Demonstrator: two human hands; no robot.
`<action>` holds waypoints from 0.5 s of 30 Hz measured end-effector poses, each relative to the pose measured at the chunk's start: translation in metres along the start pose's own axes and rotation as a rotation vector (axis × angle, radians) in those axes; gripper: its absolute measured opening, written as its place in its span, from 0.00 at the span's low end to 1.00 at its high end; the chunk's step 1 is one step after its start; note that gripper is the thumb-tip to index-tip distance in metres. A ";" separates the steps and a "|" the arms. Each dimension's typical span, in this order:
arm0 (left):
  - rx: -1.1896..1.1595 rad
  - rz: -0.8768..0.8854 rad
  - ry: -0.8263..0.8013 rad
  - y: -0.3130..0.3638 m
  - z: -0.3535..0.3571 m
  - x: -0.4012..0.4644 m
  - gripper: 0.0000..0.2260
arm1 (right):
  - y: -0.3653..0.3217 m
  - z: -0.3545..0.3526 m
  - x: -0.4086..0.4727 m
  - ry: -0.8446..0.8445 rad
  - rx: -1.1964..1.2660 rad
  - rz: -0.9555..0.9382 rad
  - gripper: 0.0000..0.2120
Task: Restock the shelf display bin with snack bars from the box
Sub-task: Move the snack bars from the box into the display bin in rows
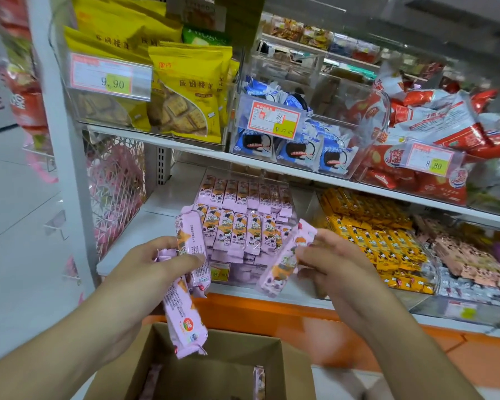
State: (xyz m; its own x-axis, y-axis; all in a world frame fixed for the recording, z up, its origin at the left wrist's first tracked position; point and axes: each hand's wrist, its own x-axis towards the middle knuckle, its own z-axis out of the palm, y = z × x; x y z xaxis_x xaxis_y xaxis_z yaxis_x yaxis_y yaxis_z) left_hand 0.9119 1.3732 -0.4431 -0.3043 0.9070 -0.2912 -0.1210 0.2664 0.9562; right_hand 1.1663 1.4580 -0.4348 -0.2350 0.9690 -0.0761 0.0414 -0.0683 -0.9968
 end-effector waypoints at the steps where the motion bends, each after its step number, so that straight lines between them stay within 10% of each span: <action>1: 0.004 0.000 0.002 0.000 0.001 -0.001 0.06 | 0.000 -0.003 0.002 0.033 0.041 0.008 0.13; 10: 0.007 0.004 0.000 0.003 0.008 -0.005 0.06 | 0.008 -0.009 0.021 0.192 -0.059 -0.075 0.11; 15: 0.002 -0.003 -0.003 0.004 0.007 -0.003 0.05 | 0.013 -0.012 0.021 -0.040 -0.014 -0.093 0.36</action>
State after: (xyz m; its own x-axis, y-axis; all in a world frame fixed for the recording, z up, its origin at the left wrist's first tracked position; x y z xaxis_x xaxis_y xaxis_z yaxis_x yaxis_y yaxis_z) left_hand 0.9193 1.3736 -0.4386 -0.3009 0.9072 -0.2940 -0.1197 0.2699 0.9554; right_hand 1.1735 1.4807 -0.4486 -0.2774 0.9606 0.0152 0.0313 0.0249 -0.9992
